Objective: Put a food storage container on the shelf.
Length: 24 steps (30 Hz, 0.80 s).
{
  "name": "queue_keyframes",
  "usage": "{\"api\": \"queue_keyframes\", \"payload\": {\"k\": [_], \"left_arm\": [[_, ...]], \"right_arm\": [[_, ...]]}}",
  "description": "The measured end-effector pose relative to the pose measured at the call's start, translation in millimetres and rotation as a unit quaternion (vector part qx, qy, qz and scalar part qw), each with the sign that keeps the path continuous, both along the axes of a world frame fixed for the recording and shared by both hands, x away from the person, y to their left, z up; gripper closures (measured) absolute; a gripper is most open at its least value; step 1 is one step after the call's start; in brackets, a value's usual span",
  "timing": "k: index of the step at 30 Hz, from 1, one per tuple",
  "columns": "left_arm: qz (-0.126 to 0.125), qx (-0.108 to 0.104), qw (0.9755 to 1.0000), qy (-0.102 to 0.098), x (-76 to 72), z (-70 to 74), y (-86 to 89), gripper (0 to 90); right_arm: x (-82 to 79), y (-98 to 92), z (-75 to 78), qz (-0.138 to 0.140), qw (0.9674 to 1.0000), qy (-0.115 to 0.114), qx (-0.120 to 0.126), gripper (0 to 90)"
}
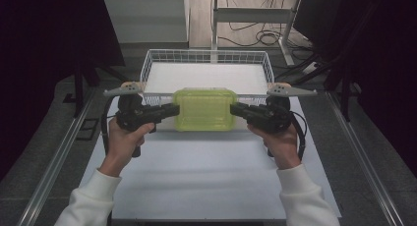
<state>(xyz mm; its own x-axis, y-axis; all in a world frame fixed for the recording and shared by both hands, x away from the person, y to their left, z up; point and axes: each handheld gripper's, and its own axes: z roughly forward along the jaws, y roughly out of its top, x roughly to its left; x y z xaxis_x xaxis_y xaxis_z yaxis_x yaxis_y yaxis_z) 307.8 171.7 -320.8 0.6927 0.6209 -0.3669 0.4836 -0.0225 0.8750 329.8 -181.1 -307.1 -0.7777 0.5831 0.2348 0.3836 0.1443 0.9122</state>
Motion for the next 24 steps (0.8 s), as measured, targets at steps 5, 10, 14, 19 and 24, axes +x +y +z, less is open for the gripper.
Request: {"api": "queue_keyframes", "payload": {"k": [5,10,14,19,24], "left_arm": [[0.008,0.006,0.9999,-0.006,10.5,14.8,1.4,80.4],[0.007,0.006,1.0,0.002,27.5,21.3,4.2,80.4],[0.002,0.003,0.9999,0.014,43.9,23.2,5.3,80.5],[0.001,-0.005,0.9995,0.031,64.9,21.3,5.7,80.5],[0.004,-0.011,0.999,0.043,84.4,22.0,5.8,80.6]], "right_arm": [[12.3,4.5,18.1,-0.005,0.9999,-0.003,-0.008,79.8],[26.3,8.5,26.4,-0.007,0.9999,0.004,-0.014,79.7],[38.5,9.7,29.9,-0.013,0.9997,0.01,-0.016,79.7],[54.9,9.2,29.0,-0.017,0.9997,0.018,-0.008,79.9],[75.2,9.4,29.7,-0.022,0.9991,0.035,-0.004,80.0]]}}
